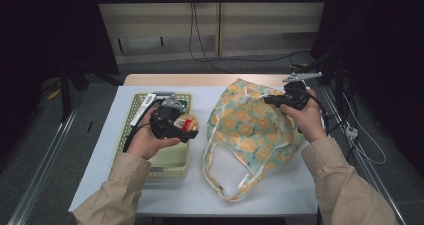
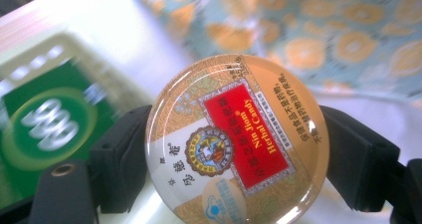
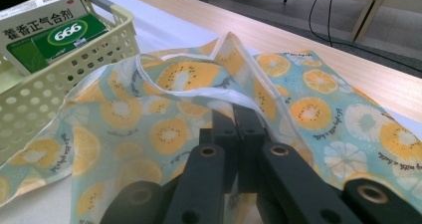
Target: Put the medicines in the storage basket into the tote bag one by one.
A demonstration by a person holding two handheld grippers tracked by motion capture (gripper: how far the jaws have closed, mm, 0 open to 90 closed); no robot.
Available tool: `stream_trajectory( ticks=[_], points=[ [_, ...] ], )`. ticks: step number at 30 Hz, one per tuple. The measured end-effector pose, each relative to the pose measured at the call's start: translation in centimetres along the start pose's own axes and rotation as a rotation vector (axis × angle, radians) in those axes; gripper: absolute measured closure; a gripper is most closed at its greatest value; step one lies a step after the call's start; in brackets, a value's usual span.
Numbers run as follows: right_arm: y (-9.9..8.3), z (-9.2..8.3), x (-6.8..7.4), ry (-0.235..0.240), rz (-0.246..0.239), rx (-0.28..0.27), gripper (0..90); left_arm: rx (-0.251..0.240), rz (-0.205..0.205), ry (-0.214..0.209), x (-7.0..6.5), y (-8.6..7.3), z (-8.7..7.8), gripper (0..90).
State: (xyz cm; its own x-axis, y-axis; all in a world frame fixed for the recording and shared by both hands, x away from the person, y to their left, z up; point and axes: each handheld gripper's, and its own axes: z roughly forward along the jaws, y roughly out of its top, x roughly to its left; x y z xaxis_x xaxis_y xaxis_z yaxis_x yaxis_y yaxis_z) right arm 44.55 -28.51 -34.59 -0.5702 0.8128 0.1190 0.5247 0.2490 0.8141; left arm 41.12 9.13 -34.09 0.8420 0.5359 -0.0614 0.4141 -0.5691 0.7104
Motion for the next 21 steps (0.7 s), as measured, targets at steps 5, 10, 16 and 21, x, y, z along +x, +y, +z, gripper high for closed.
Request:
stream_trajectory(
  ticks=[5, 10, 16, 21],
  points=[
    [0.1, 0.3, -0.2, -0.008, -0.003, 0.004, 90.0, -0.009, 0.029, -0.018, -1.9, 1.6, 1.7, 20.1],
    [0.4, 0.1, -0.6, -0.025, -0.003, -0.012, 90.0, -0.021, 0.035, -0.071, -3.0, 3.0, 3.9, 20.1],
    [0.3, 0.1, -1.2, -0.026, 0.012, -0.017, 90.0, -0.002, 0.059, -0.091, -4.1, 4.5, 6.6, 20.1],
    [0.1, 0.4, -1.7, -0.026, 0.017, -0.012, 90.0, 0.005, 0.061, -0.108, -4.5, 5.4, 8.5, 20.1]
  ],
)
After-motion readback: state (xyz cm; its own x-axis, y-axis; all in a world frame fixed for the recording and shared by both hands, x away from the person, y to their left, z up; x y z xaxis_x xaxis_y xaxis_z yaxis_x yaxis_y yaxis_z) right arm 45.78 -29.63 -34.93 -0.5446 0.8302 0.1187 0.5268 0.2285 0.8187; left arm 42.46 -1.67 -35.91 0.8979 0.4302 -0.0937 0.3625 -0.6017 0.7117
